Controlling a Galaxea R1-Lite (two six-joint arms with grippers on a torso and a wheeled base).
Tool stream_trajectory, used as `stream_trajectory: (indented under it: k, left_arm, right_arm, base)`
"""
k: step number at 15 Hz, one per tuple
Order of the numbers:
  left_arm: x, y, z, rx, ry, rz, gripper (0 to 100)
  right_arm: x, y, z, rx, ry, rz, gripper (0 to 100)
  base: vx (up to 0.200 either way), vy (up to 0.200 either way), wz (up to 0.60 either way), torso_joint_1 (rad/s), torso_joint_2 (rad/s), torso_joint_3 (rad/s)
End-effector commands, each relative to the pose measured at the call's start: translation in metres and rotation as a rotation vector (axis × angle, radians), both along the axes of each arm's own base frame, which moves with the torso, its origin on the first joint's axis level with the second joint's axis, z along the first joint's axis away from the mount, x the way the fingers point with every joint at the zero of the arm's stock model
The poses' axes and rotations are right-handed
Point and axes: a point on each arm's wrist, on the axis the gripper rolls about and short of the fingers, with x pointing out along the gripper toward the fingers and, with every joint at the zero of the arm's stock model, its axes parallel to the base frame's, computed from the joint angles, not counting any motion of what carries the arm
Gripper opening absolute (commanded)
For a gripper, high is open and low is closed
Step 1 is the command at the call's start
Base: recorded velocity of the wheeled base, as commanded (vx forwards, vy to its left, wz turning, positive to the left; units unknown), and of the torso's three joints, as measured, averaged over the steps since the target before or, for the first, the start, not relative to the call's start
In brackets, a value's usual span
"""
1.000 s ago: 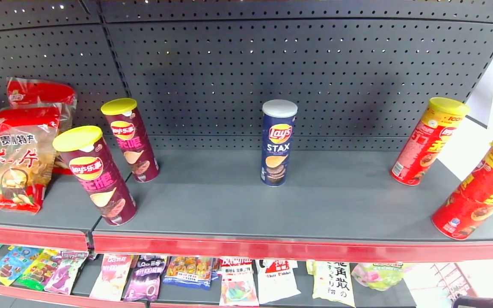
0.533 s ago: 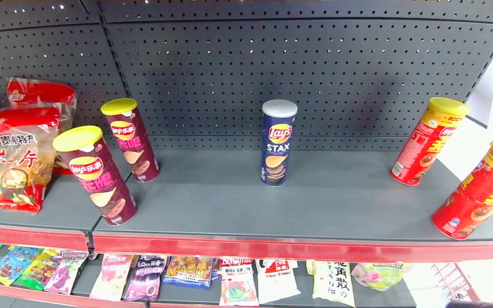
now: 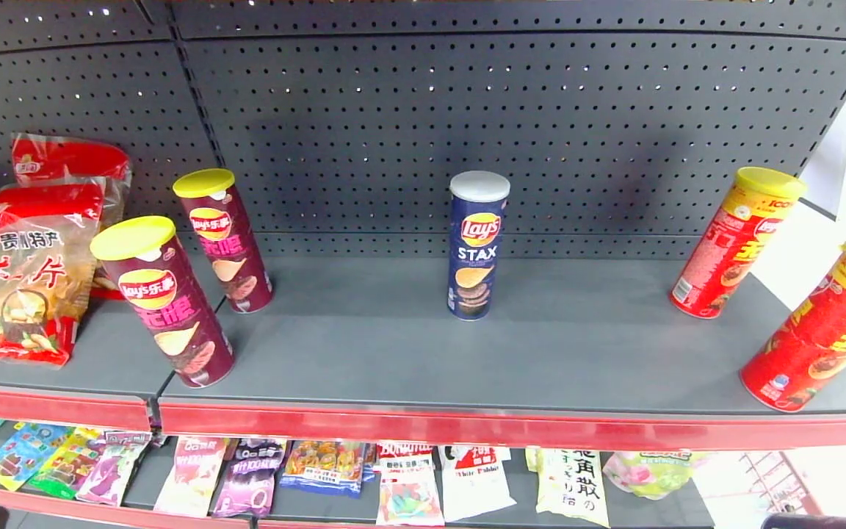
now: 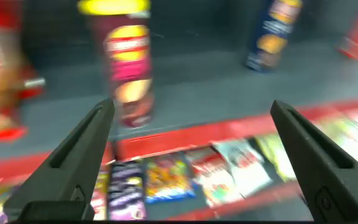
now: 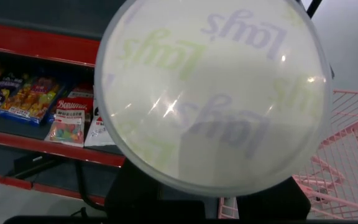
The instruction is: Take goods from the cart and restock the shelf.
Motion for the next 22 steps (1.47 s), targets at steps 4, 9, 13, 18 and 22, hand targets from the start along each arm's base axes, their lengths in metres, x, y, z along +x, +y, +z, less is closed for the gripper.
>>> stream_trajectory:
  k: [4, 9, 13, 18, 22]
  left_arm:
    - [0.093, -0.029, 0.069, 0.059, 0.150, -0.389, 100]
    - [0.188, -0.078, 0.040, 0.166, 0.193, -0.504, 100]
    - [0.242, -0.123, 0.028, 0.190, 0.211, -0.547, 100]
    - [0.289, -0.166, 0.022, 0.190, 0.162, -0.581, 100]
    - [0.307, -0.196, 0.015, 0.198, 0.152, -0.594, 100]
  right_arm:
    - [0.000, 0.000, 0.000, 0.003, -0.001, 0.003, 0]
    - [0.000, 0.000, 0.000, 0.006, 0.000, 0.002, 0]
    - [0.000, 0.000, 0.000, 0.006, 0.000, 0.001, 0]
    - [0.000, 0.000, 0.000, 0.006, 0.000, -0.001, 0]
    - [0.000, 0.000, 0.000, 0.006, 0.000, -0.001, 0]
  base:
    - [0.000, 0.000, 0.00, 0.000, 0.00, 0.000]
    - [0.000, 0.000, 0.00, 0.000, 0.00, 0.000]
    - [0.000, 0.000, 0.00, 0.000, 0.00, 0.000]
    - [0.000, 0.000, 0.00, 0.000, 0.00, 0.000]
    - [0.000, 0.000, 0.00, 0.000, 0.00, 0.000]
